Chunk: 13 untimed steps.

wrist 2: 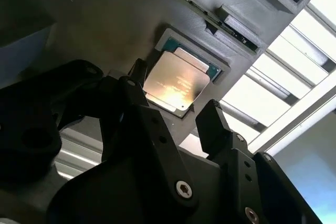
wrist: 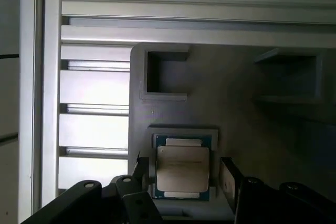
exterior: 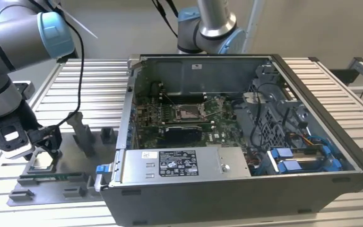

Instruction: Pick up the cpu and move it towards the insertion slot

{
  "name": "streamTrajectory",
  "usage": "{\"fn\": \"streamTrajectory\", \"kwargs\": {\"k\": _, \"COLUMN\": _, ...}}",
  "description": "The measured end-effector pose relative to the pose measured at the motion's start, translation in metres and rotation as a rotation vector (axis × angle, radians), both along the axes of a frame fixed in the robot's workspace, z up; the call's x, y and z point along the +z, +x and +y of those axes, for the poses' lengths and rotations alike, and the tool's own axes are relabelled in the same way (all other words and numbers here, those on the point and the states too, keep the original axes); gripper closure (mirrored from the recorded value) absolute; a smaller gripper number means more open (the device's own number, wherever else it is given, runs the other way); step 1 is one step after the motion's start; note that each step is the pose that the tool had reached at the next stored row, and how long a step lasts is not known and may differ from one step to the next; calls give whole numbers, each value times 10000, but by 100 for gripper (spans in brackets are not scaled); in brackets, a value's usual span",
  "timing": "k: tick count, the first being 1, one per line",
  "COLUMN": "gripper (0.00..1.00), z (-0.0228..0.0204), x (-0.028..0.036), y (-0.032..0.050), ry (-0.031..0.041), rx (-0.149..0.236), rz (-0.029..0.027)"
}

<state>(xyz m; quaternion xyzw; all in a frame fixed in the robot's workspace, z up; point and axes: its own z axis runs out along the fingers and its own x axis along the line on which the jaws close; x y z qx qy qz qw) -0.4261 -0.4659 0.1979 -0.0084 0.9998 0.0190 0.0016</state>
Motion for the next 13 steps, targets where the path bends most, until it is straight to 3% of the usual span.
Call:
{"fn": "streamTrajectory", "kwargs": {"k": 7, "gripper": 0, "z": -8, "x": -78, "y": -3, "ry": -1, "rx": 46, "rz": 1}}
{"fn": "streamTrajectory", "kwargs": {"k": 13, "gripper": 0, "z": -8, "x": -104, "y": -9, "ry": 0, "rx": 47, "rz": 1}}
